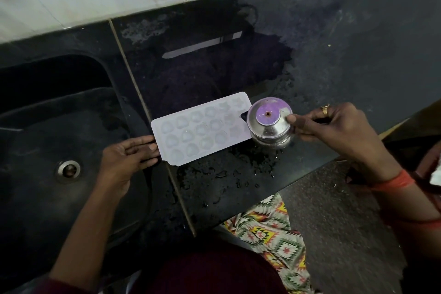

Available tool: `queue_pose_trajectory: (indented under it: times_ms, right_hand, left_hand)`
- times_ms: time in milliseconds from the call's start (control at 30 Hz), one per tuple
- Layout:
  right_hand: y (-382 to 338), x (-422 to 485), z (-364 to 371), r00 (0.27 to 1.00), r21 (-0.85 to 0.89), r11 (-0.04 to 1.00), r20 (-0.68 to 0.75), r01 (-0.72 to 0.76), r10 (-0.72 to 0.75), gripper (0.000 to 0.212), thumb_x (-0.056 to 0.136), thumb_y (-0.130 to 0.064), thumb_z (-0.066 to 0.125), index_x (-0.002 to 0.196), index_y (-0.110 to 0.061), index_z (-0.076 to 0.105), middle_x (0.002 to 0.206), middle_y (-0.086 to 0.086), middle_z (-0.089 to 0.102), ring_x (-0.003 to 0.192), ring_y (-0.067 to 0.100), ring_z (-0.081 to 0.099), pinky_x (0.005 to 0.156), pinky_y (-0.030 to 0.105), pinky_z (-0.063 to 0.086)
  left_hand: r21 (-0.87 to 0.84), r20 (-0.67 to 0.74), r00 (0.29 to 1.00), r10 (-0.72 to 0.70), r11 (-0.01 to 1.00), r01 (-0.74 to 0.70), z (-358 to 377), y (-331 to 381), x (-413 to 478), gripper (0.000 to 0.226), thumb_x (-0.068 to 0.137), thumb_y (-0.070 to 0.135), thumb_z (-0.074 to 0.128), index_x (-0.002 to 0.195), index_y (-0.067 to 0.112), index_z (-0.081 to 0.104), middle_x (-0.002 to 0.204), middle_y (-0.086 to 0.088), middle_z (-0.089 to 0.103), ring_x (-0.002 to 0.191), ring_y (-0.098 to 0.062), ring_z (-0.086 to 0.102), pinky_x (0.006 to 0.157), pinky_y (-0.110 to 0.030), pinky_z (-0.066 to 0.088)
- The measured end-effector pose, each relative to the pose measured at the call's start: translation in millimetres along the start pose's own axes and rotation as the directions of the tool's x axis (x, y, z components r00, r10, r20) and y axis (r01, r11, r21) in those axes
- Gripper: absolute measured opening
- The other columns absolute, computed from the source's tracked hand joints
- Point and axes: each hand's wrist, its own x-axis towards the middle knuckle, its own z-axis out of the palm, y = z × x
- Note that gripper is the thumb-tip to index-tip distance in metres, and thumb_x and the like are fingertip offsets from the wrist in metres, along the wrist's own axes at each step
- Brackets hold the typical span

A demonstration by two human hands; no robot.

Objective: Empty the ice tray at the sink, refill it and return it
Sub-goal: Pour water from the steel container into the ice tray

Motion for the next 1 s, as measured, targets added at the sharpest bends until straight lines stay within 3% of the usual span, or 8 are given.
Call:
queue_pose_trajectory:
  times_ms: [200, 400, 533, 700, 1000]
  right_hand:
    - [0, 6, 3, 1.0, 0.02, 1.0, -0.015, -0.002, 0.003, 0.03, 0.075, -0.058, 0.075, 0.077, -0.028, 0.081, 0.073, -0.012, 0.076, 0.07, 0.004, 0.075, 0.066, 0.006, 0.052]
    - [-1, 9, 4, 1.0, -0.008, 1.0, -0.024, -0.006, 0.005, 0.029, 0.076, -0.06, 0.074, 0.075, -0.031, 0.08, 0.071, -0.014, 0.076, 0.068, 0.002, 0.074, 0.066, 0.002, 0.049]
    - [0, 11, 5, 0.999, -0.051, 0.999, -0.033, 0.002, -0.003, 0.027, 0.076, -0.064, 0.072, 0.075, -0.037, 0.079, 0.068, -0.012, 0.075, 0.069, 0.0, 0.073, 0.071, 0.012, 0.053]
    - [-3, 12, 6, 0.999, -0.069, 0.997, -0.047, 0.019, -0.022, 0.028, 0.078, -0.064, 0.071, 0.074, -0.037, 0.078, 0.064, -0.015, 0.074, 0.068, -0.004, 0.071, 0.063, -0.001, 0.044]
    - [-3, 15, 6, 0.999, -0.076, 0.997, -0.051, 0.006, -0.01, 0.031, 0.077, -0.065, 0.072, 0.074, -0.035, 0.079, 0.065, -0.014, 0.074, 0.068, -0.005, 0.071, 0.062, 0.0, 0.045]
  left_hand:
    - [-0.011, 0.002, 1.0, -0.002, 1.0, 0.002, -1, -1, -1, 0.021, 0.083, 0.0, 0.074, 0.103, 0.009, 0.072, 0.093, -0.012, 0.078, 0.085, -0.021, 0.076, 0.063, -0.021, 0.059]
    - [-0.016, -0.006, 1.0, -0.013, 1.0, 0.013, -1, -1, -2, 0.022, 0.082, 0.002, 0.075, 0.104, 0.008, 0.072, 0.093, -0.012, 0.078, 0.086, -0.021, 0.076, 0.063, -0.021, 0.059]
    - [-0.019, -0.014, 1.0, -0.019, 1.0, 0.019, -1, -1, -3, 0.022, 0.083, 0.001, 0.074, 0.104, 0.006, 0.071, 0.091, -0.012, 0.078, 0.085, -0.021, 0.076, 0.064, -0.021, 0.06]
    - [-0.019, -0.01, 1.0, -0.015, 1.0, 0.015, -1, 0, -4, 0.018, 0.086, 0.0, 0.072, 0.103, 0.005, 0.071, 0.088, -0.012, 0.078, 0.083, -0.02, 0.076, 0.066, -0.022, 0.061]
    - [-0.007, -0.006, 1.0, -0.014, 1.0, 0.014, -1, 1, -3, 0.016, 0.086, 0.002, 0.072, 0.102, 0.006, 0.072, 0.087, -0.011, 0.078, 0.083, -0.02, 0.077, 0.065, -0.022, 0.061]
